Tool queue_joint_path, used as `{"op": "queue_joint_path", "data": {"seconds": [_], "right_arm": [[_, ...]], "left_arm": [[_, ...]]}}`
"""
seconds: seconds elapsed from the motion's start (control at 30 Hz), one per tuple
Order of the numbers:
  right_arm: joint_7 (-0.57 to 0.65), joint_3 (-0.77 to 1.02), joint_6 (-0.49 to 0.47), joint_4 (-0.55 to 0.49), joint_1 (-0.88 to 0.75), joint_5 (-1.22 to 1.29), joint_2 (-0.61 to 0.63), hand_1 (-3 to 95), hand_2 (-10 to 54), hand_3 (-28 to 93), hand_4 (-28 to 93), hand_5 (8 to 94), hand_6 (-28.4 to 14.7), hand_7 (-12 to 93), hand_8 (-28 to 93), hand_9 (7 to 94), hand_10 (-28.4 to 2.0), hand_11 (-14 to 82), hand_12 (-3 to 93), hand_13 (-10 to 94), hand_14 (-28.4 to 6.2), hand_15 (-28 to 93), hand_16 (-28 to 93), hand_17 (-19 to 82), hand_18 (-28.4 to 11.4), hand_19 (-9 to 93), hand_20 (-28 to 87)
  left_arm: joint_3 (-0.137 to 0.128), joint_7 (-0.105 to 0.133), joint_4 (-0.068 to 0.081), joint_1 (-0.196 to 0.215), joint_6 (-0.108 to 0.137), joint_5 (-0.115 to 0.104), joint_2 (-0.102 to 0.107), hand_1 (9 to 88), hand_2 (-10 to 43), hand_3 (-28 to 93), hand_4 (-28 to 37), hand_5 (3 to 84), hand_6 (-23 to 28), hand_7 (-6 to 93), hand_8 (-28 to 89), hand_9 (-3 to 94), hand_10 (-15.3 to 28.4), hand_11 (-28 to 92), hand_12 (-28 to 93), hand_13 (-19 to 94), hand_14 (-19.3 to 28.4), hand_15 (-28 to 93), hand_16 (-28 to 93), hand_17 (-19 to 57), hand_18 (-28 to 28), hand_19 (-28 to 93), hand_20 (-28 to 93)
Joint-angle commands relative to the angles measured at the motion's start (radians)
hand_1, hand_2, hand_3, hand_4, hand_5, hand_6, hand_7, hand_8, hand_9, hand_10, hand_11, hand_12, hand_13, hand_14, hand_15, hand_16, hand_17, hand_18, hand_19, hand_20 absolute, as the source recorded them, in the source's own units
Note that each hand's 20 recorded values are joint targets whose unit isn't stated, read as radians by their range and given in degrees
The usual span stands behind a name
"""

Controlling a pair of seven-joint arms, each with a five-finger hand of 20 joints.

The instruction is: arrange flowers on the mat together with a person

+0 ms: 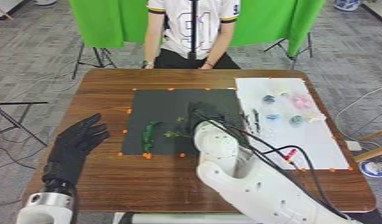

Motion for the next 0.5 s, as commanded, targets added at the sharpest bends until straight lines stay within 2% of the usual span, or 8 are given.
{"op": "queue_joint_path", "data": {"seconds": [0.03,0.1,0.23,0.37,0.5], "right_arm": [[0.039,-0.042,-0.064,0.024,0.026,-0.003,-0.03,51.3,-7.7,59,-24,92.4,0.2,17,7,93.7,-10.5,42.5,19.7,90,-7.0,64,21,61,-20.7,93,27],[0.043,-0.05,-0.082,0.024,0.03,-0.001,-0.035,50.0,-6.4,59,-23,93.0,0.5,17,4,93.7,-10.5,43.2,19.2,91,-6.9,64,21,62,-21.1,93,29],[0.035,-0.071,-0.061,0.026,0.037,-0.014,-0.034,48.7,-3.4,57,-21,93.7,1.0,20,-11,93.7,-10.7,44.5,17.8,92,-7.3,64,20,63,-21.4,93,31],[0.021,-0.096,0.027,0.04,0.048,-0.042,-0.027,47.8,-1.6,58,-21,93.7,1.3,22,-12,93.7,-10.6,46.5,16.6,93,-7.1,64,20,64,-21.0,93,31],[0.034,-0.1,0.016,0.037,0.055,-0.03,-0.029,47.2,-0.3,60,-20,93.7,1.1,26,-12,93.7,-9.9,49.6,15.1,94,-6.4,65,19,66,-20.7,93,32]], "left_arm": [[0.006,-0.024,0.011,-0.009,-0.022,0.012,-0.002,22.1,7.3,79,-28.3,39.9,10.9,16.4,-11,35.0,20.5,34,8,24,26.2,58,-14,-7.2,21.0,55,4],[0.008,-0.026,0.013,-0.015,-0.026,0.015,-0.001,22.1,7.3,79,-28.3,39.8,10.9,16.3,-11,34.9,20.5,34,8,24,26.2,58,-14,-7.2,21.0,55,4],[0.017,-0.028,0.018,-0.026,-0.032,0.016,0.002,22.1,7.2,80,-28.3,39.8,11.0,16.3,-11,35.0,20.5,34,8,24,26.2,58,-14,-7.2,21.0,55,4],[0.025,-0.031,0.021,-0.033,-0.039,0.019,0.004,22.2,7.2,80,-28.3,39.9,11.0,16.3,-11,34.9,20.5,34,8,24,26.3,58,-14,-7.2,21.0,55,4],[0.027,-0.034,0.023,-0.039,-0.04,0.02,0.004,22.2,7.1,80,-28.3,39.8,10.9,16.3,-11,34.9,20.5,34,8,24,26.3,58,-14,-7.2,21.0,55,4]]}}
